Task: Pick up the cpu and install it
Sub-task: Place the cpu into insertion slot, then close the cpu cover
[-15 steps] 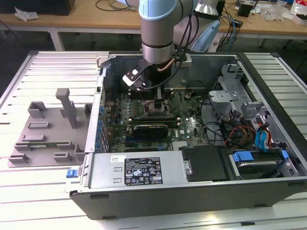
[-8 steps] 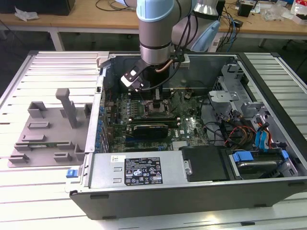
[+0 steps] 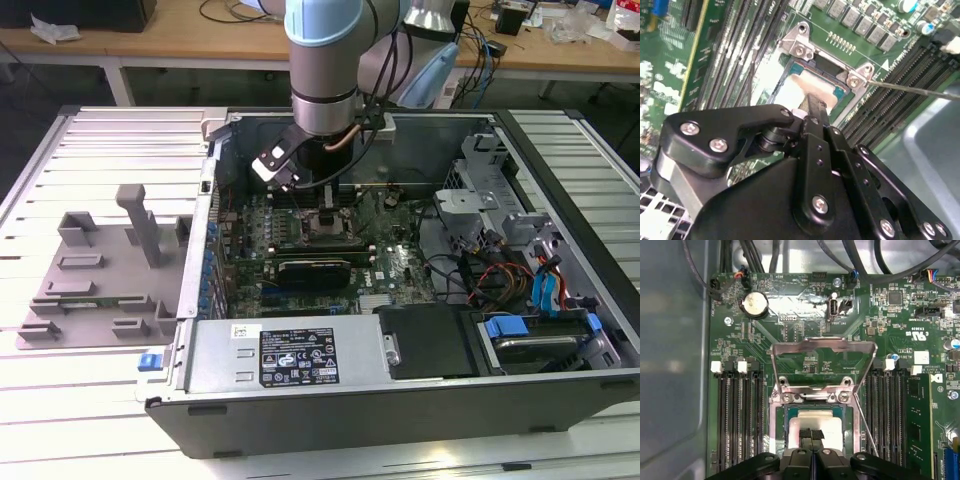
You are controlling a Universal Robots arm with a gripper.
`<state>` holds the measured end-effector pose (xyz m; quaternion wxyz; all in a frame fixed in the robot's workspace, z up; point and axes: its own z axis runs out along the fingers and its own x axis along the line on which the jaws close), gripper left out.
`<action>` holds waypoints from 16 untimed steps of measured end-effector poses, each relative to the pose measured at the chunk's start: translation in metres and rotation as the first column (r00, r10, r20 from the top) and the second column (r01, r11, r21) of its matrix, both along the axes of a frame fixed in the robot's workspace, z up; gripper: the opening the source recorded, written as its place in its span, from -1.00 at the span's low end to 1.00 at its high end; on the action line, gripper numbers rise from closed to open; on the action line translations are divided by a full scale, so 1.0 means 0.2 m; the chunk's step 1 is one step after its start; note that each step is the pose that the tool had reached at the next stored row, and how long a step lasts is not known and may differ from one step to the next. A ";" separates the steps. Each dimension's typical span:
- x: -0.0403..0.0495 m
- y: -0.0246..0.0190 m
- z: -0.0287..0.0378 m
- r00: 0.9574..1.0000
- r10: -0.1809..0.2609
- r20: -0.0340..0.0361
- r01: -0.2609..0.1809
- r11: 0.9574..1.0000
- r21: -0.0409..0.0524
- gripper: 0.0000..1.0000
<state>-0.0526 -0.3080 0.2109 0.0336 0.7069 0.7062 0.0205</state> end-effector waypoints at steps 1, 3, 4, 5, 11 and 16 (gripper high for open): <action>0.000 0.000 0.031 1.000 0.000 0.000 0.000 1.000 0.000 -0.79; 0.000 0.000 0.088 1.000 0.000 0.000 0.000 1.000 -0.002 -0.79; 0.000 0.000 0.138 1.000 0.000 0.000 0.000 1.000 -0.002 -0.79; 0.000 0.000 0.158 1.000 0.000 0.000 0.000 1.000 -0.003 -0.79; 0.000 0.000 0.158 1.000 0.000 0.000 0.000 1.000 -0.003 -0.79; 0.000 0.000 0.159 1.000 0.000 0.000 0.000 1.000 -0.003 -0.79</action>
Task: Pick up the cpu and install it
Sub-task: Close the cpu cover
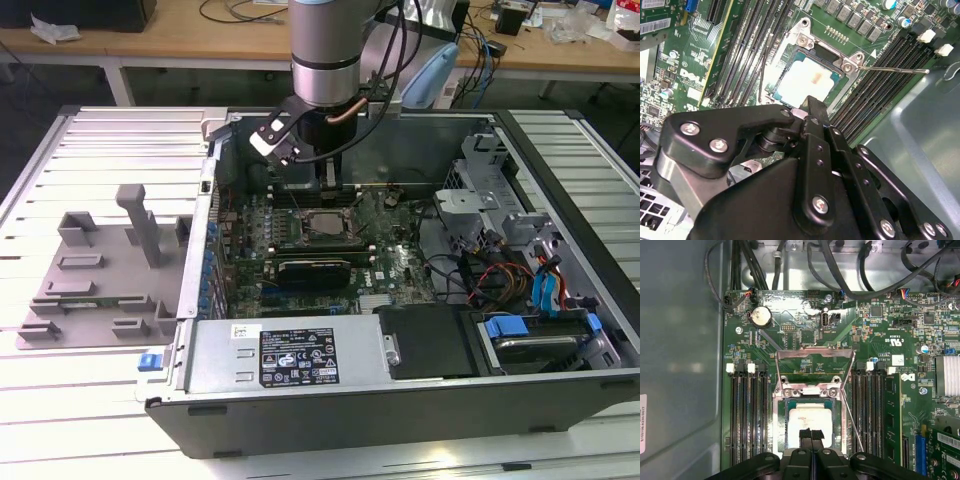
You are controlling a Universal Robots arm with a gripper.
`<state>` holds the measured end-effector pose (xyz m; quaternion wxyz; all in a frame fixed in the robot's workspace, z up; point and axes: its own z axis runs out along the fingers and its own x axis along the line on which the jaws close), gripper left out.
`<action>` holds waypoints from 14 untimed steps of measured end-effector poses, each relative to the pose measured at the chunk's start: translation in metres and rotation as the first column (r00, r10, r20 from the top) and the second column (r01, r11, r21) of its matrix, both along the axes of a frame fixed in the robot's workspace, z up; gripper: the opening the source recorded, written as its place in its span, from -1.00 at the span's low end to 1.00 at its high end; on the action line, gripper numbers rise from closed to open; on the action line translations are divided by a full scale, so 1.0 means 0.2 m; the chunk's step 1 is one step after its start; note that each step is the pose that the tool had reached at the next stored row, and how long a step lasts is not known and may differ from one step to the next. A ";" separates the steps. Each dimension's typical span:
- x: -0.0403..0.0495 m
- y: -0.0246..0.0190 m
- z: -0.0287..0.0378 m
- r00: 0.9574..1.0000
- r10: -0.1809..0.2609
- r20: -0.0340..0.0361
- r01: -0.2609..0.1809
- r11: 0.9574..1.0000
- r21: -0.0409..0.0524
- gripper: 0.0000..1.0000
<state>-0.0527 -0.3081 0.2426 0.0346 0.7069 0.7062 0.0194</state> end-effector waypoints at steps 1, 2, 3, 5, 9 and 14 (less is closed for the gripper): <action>0.000 0.000 0.000 1.000 0.000 0.000 0.000 1.000 0.000 -0.79; 0.000 0.000 0.001 1.000 0.000 0.000 0.000 1.000 0.000 -0.79; 0.000 0.000 0.005 1.000 0.000 0.000 0.000 1.000 0.000 -0.79; 0.000 0.000 0.025 1.000 0.000 0.000 0.000 1.000 0.000 -0.79; 0.000 0.000 0.145 1.000 0.000 0.000 0.000 1.000 0.000 -0.79; 0.000 0.000 0.239 1.000 0.000 0.000 0.000 1.000 0.000 -0.79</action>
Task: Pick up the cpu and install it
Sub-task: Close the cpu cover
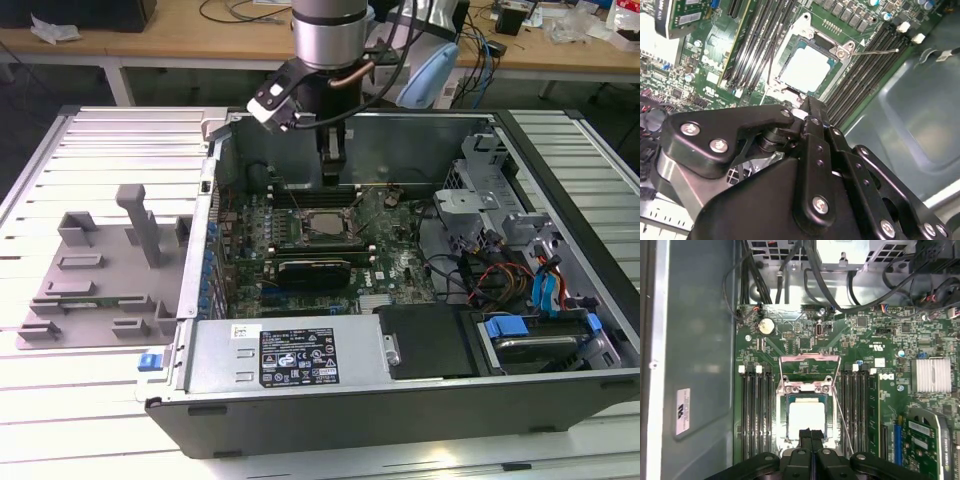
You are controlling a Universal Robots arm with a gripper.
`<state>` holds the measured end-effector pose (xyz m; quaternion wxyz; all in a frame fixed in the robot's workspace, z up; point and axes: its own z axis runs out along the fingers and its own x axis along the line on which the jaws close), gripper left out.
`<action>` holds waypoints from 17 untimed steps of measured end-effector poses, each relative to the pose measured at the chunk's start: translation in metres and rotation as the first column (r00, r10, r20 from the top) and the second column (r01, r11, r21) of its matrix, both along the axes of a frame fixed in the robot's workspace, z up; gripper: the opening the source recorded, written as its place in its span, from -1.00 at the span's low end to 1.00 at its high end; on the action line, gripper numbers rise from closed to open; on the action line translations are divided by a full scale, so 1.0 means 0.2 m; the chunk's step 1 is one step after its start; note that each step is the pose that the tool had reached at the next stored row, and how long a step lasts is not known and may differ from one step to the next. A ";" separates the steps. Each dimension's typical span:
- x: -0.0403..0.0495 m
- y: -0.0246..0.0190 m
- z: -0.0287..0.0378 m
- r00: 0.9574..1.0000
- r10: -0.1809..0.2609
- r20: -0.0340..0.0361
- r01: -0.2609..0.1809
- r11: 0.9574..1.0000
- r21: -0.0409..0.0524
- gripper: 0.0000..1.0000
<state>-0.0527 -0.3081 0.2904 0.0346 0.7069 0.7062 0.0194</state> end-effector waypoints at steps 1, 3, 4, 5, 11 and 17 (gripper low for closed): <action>0.000 0.000 0.021 1.000 0.000 0.000 0.000 1.000 0.000 -0.79; 0.000 0.000 0.038 1.000 0.000 0.000 0.000 1.000 0.000 -0.79; 0.000 0.000 0.042 1.000 0.000 0.000 0.000 1.000 0.000 -0.79; 0.000 0.000 0.043 1.000 0.000 0.000 0.000 1.000 0.000 -0.79; 0.045 0.000 0.043 1.000 0.000 0.000 0.000 1.000 0.000 -0.79; 0.182 0.000 0.040 1.000 0.000 0.000 0.000 1.000 0.000 -0.79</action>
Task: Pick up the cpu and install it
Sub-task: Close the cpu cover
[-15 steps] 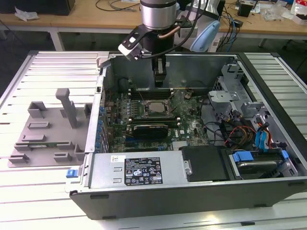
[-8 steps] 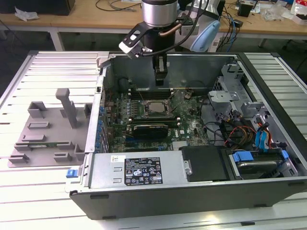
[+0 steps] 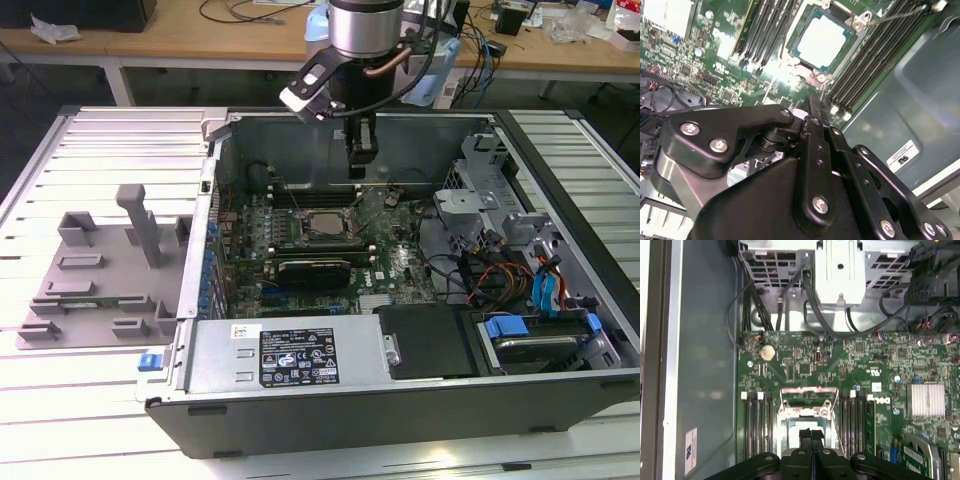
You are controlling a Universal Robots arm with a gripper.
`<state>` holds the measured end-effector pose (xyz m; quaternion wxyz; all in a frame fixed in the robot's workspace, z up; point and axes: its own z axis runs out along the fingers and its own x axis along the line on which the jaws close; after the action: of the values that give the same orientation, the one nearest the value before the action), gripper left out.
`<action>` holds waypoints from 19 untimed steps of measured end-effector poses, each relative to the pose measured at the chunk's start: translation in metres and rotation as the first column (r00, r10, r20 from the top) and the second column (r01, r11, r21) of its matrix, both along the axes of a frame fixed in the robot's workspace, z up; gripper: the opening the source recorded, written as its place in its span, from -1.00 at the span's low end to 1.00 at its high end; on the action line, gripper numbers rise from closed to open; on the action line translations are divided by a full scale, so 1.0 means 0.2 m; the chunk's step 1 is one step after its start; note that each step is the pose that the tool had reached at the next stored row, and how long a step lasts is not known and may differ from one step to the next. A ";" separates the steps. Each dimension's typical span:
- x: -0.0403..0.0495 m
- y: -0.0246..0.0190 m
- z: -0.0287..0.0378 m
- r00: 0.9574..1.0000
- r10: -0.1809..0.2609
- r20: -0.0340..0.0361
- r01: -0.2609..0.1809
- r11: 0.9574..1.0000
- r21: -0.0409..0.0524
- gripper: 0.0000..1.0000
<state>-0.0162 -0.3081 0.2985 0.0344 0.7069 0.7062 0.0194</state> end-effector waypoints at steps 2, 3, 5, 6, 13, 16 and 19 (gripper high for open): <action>0.046 0.000 -0.003 1.000 0.000 -0.001 0.000 1.000 0.000 -0.79; 0.060 0.000 -0.005 1.000 0.000 -0.001 0.000 1.000 0.000 -0.79; 0.115 0.000 -0.011 1.000 0.000 -0.004 0.000 1.000 0.000 -0.79; 0.140 0.000 -0.019 1.000 0.000 -0.004 0.000 1.000 0.000 -0.79; 0.234 0.000 -0.048 1.000 0.000 -0.026 0.000 1.000 0.000 -0.79; 0.282 -0.001 -0.076 0.999 0.000 -0.038 0.000 1.000 0.000 -0.79; 0.307 -0.006 -0.111 0.999 0.000 -0.043 0.000 1.000 0.000 -0.79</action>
<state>0.0453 -0.3092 0.2763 0.0193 0.7072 0.7067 0.0042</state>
